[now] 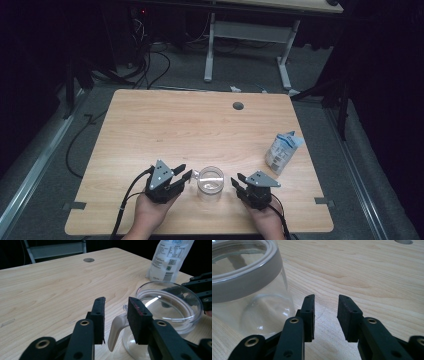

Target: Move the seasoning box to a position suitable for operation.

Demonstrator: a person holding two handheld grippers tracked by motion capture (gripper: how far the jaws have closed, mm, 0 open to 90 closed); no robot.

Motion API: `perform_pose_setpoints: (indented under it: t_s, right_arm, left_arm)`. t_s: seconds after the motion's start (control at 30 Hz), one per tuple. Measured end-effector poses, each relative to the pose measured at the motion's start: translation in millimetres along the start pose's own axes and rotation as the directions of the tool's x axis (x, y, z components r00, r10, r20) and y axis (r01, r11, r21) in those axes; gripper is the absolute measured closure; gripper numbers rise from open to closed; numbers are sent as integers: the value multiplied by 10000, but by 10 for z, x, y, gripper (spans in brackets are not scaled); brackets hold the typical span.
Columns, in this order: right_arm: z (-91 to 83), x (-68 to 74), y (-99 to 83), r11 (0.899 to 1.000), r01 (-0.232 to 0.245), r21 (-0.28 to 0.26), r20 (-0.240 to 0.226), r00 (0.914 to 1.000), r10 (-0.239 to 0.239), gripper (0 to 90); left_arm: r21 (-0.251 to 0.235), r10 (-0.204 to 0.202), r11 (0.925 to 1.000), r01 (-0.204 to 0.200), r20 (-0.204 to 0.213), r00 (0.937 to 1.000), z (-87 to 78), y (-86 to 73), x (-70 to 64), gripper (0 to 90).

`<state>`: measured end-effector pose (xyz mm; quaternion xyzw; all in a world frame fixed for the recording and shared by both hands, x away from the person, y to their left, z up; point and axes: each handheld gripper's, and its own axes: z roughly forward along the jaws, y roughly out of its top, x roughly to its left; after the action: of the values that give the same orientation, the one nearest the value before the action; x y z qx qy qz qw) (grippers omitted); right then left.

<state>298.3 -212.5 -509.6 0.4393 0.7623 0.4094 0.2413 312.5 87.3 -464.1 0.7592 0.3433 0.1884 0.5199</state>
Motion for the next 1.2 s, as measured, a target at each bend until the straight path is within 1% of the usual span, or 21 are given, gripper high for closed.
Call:
perform_pose_setpoints:
  t_s: [0.07,0.1,0.37,0.47,0.53,0.83,0.9,1.03,1.2]
  right_arm:
    - [0,-2,-1,10000,-26,10,10,10000,26,669]
    - [0,-3,-1,10000,-19,10,6,10000,19,668]
    - [-2,5,3,9999,118,-11,-57,9999,-118,664]
    - [-5,11,5,9999,155,2,-97,9998,-154,665]
    - [-9,14,6,9999,155,-29,-138,9998,-155,666]
    - [-41,26,23,9996,220,-200,-233,9995,-224,680]
    - [-47,28,26,9995,228,-239,-257,9994,-234,691]
    - [-68,35,32,9991,293,-318,-307,9991,-303,783]
    - [-97,56,50,9983,406,-416,-383,9984,-422,812]
  left_arm:
    - [40,-27,10000,27,28,10000,12,19,0,694]
    - [84,30,10000,-31,38,10000,14,28,-1,703]
    - [214,88,9997,-91,130,9999,58,103,-48,759]
    - [239,4,9997,-9,207,9998,73,126,-66,799]
    - [290,110,9995,-116,204,9997,84,131,-85,820]
    - [459,255,9986,-261,127,9996,130,121,-128,872]
    - [474,277,9985,-280,73,9996,138,115,-135,877]
    - [468,291,9985,-293,40,9996,139,114,-136,887]
    - [443,322,9985,-323,30,9995,138,109,-145,894]
